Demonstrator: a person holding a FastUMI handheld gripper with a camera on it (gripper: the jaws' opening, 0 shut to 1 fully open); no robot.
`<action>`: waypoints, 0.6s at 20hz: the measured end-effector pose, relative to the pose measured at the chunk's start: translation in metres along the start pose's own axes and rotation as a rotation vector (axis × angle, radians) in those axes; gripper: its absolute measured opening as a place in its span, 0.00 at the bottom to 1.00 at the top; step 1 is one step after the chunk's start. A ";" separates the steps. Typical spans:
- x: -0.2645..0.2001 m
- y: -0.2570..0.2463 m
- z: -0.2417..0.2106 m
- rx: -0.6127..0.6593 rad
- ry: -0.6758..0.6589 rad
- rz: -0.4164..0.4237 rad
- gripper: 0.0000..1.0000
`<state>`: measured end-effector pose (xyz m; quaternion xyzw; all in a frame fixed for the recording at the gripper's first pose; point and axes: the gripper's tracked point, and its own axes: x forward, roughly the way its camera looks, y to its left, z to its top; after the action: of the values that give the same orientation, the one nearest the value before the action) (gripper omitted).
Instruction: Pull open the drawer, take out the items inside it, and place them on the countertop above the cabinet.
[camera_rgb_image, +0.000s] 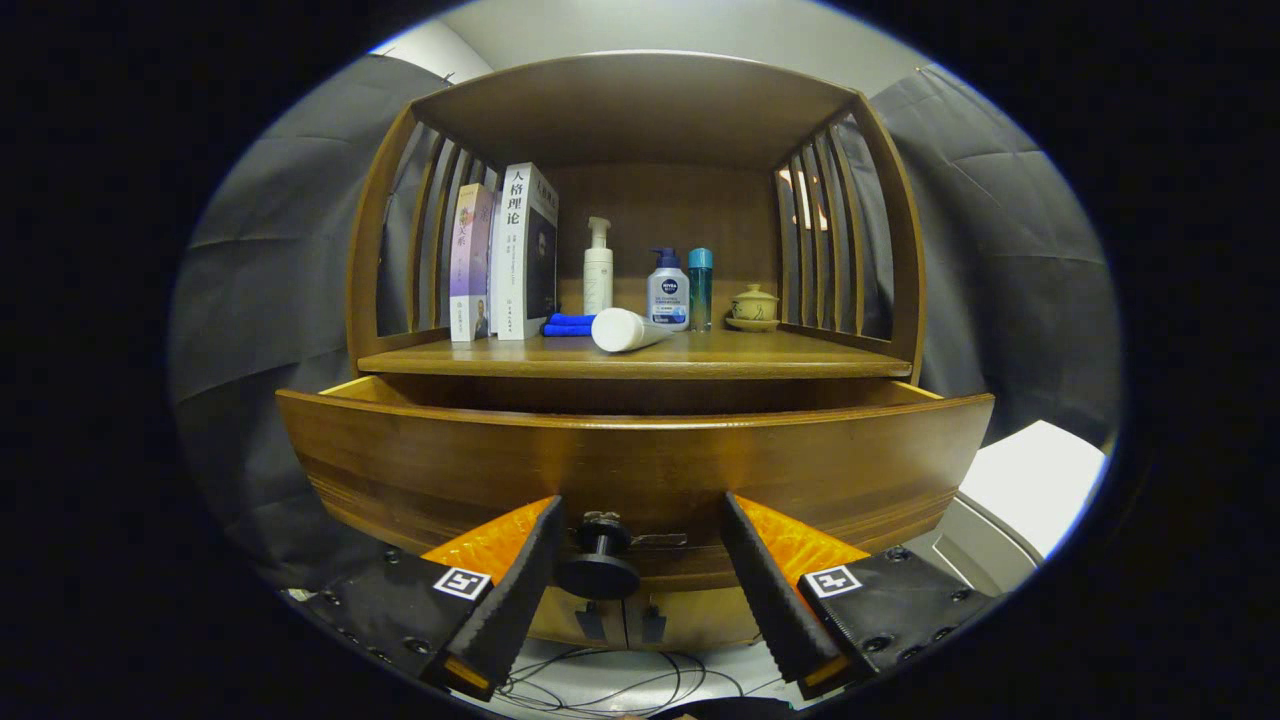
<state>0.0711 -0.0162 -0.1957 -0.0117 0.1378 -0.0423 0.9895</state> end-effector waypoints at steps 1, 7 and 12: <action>0.005 0.000 0.001 -0.001 0.003 -0.001 0.98; 0.035 0.005 -0.007 -0.032 0.044 -0.014 0.98; 0.061 0.006 0.002 -0.027 0.055 -0.021 0.98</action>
<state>0.1307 -0.0151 -0.2111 -0.0252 0.1652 -0.0510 0.9846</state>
